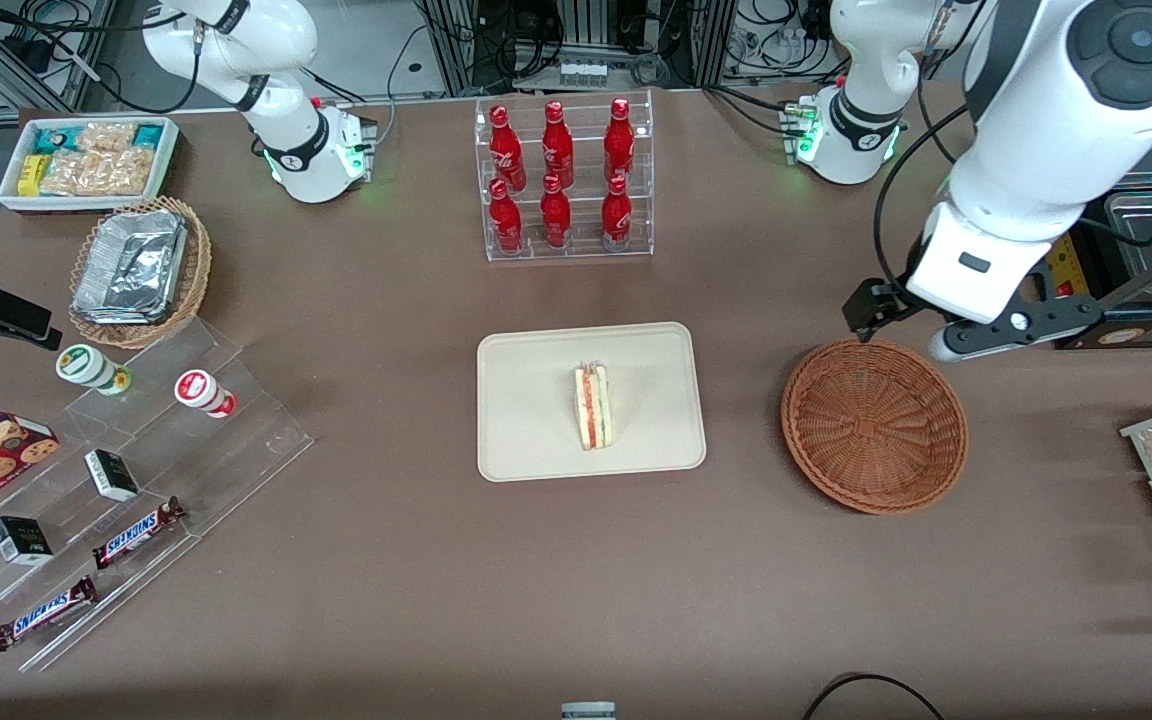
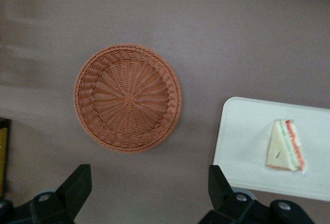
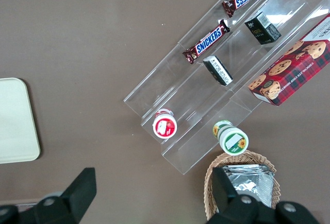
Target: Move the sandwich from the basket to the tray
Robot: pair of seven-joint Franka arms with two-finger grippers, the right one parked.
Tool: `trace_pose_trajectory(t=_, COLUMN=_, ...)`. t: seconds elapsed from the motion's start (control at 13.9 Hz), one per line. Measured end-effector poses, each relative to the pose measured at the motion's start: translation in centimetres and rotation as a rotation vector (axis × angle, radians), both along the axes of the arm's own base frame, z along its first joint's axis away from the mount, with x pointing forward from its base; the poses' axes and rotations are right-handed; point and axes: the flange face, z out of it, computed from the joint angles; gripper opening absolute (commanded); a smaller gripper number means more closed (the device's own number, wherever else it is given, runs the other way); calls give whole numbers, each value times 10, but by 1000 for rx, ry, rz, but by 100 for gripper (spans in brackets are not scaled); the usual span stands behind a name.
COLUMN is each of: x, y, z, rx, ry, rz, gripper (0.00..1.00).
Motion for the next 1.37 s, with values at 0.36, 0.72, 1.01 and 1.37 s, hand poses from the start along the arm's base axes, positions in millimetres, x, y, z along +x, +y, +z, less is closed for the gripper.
trace_pose_trajectory(t=0.36, x=-12, y=98, z=13, rx=-43, ry=23, rz=-114, gripper=100)
trace_pose_trajectory(t=0.72, x=-17, y=110, z=12, rx=-53, ry=31, rz=-145, gripper=100)
trace_pose_trajectory(t=1.01, x=-15, y=130, z=13, rx=-74, ry=29, rz=-134, gripper=100)
trace_pose_trajectory(t=1.37, x=-13, y=154, z=19, rx=-74, ry=17, rz=-147, gripper=100)
